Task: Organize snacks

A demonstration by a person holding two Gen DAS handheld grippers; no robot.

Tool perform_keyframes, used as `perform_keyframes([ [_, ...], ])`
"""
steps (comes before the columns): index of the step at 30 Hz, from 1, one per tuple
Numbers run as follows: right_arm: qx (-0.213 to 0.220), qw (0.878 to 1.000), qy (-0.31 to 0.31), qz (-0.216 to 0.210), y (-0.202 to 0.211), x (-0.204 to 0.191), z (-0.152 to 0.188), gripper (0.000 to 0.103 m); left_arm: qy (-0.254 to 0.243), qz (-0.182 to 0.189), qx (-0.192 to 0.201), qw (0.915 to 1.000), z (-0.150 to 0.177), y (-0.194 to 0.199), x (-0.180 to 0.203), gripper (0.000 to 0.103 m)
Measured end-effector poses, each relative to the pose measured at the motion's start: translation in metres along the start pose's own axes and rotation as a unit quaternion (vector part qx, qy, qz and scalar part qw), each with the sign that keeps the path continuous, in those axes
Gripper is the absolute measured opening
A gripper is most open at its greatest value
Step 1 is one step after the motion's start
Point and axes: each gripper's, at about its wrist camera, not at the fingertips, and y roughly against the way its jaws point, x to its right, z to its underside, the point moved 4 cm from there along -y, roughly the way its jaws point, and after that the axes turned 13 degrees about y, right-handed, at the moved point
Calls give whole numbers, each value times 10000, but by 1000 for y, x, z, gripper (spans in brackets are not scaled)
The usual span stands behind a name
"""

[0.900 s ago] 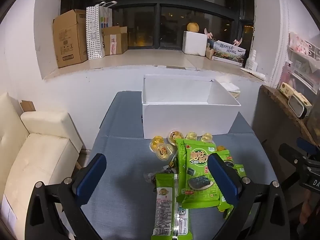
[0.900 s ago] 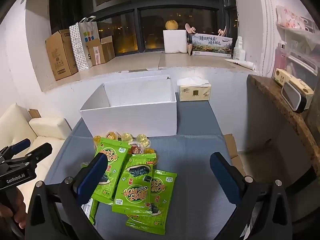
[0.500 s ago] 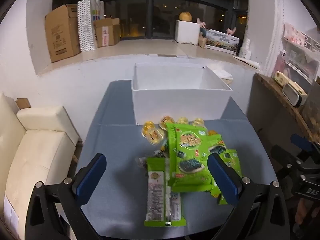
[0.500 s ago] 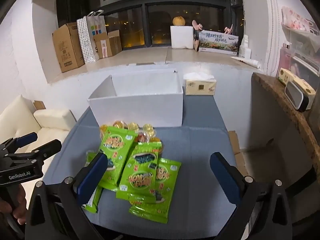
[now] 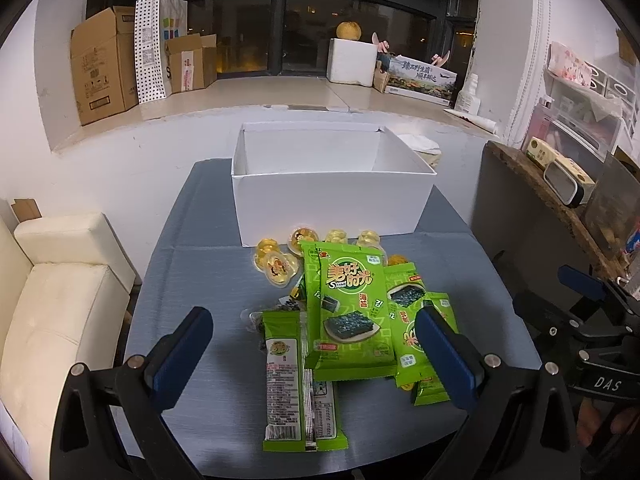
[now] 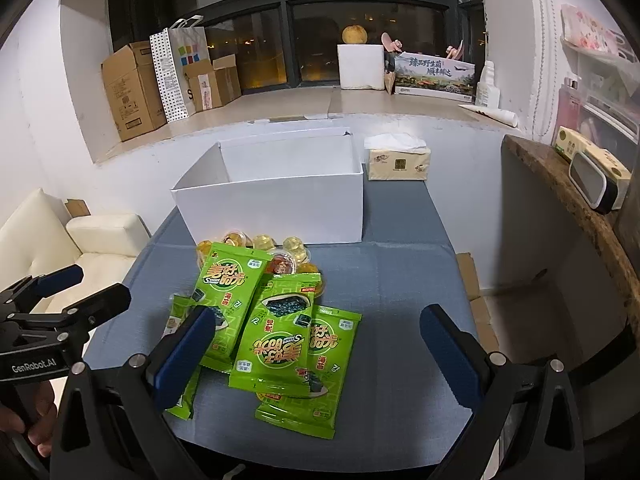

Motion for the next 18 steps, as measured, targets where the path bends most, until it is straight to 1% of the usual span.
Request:
perform_keyframes([
  [18, 15, 10000, 22, -47, 0, -2, 1, 103, 83, 59, -76, 9999, 2, -2, -2, 103],
])
